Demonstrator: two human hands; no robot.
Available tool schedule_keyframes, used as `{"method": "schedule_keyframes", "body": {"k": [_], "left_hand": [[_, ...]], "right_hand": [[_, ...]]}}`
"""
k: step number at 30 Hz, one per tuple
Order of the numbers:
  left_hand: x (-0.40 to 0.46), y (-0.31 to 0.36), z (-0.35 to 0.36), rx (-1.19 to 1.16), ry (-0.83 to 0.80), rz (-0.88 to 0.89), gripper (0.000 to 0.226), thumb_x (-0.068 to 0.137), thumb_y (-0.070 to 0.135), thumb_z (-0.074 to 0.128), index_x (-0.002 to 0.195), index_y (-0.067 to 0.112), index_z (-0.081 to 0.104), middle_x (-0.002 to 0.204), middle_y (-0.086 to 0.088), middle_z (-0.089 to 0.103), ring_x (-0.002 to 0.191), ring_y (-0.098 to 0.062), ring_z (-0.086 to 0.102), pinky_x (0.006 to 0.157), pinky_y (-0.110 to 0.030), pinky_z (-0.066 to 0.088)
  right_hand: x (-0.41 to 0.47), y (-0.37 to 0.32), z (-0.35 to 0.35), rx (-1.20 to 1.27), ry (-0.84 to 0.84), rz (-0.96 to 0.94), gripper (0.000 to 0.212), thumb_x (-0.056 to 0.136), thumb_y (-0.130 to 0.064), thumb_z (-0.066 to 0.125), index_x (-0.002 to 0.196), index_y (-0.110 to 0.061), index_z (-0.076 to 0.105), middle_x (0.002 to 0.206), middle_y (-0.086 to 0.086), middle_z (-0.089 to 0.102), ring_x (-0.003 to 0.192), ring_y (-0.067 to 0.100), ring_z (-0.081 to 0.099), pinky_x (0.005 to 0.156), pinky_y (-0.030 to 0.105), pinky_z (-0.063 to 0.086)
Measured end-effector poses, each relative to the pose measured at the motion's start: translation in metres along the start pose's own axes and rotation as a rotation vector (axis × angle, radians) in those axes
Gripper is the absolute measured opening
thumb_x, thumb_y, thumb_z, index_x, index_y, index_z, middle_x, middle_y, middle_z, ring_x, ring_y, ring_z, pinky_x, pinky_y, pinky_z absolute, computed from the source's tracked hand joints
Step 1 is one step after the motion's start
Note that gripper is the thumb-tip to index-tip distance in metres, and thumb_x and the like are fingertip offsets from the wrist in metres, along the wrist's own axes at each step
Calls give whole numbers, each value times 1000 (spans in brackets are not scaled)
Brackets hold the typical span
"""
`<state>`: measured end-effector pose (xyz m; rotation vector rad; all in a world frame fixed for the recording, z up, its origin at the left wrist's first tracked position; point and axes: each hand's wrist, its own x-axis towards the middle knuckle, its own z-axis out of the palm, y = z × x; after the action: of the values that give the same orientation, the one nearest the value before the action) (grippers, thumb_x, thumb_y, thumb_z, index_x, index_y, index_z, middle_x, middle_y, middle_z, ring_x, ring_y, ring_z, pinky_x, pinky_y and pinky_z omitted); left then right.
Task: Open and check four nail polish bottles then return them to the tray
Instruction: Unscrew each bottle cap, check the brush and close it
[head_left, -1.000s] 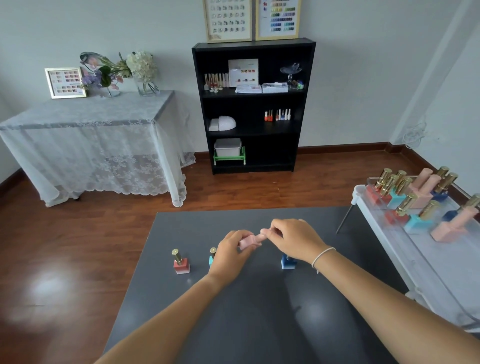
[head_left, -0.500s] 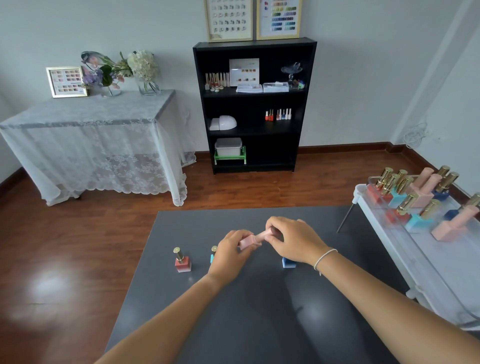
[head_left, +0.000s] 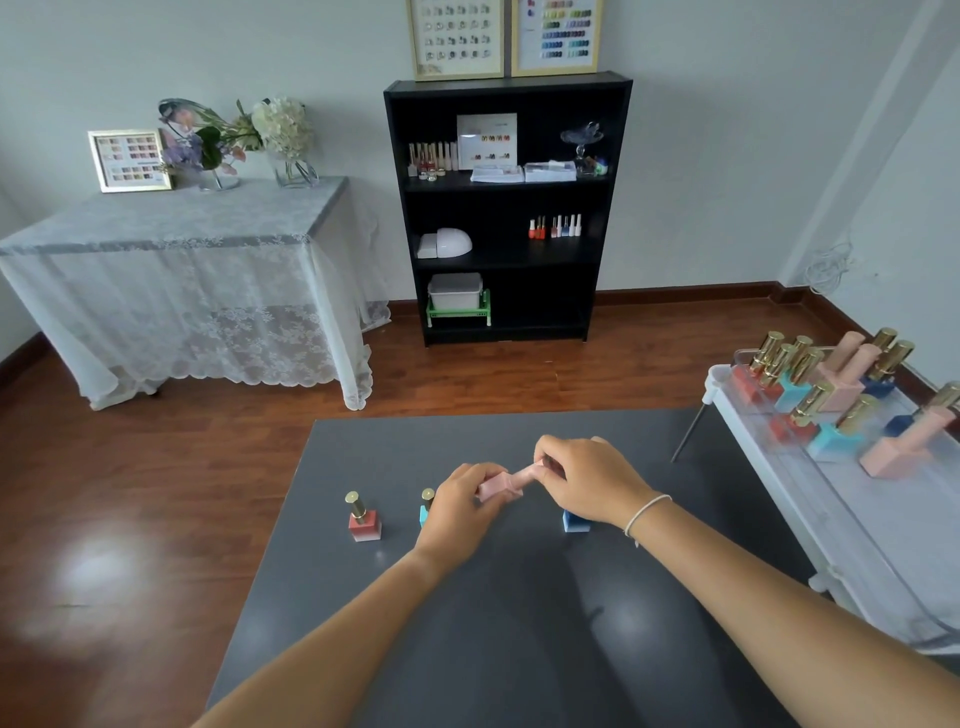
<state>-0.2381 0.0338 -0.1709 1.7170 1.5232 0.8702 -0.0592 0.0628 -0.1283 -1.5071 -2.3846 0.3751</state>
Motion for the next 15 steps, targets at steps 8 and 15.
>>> {"method": "schedule_keyframes", "body": {"k": [8,15], "left_hand": [[-6,-2,4,-34,-21,39,5,85,20,58,87,21,62,80,17,60,84,-3,51,71,-14,41],[-27,-17,10,-49,-44,-132,39,85,23,61,122,18,53,103,10,57,91,-8,54,79,-17,43]], "right_hand": [[2,-2,10,-71,0,39,28,96,-36,36,75,-16,38,71,2,56,59,25,42,79,37,35],[8,-7,18,-31,-26,29,31,92,-41,42,73,-17,42,62,-11,49,61,18,43,77,33,33]]}}
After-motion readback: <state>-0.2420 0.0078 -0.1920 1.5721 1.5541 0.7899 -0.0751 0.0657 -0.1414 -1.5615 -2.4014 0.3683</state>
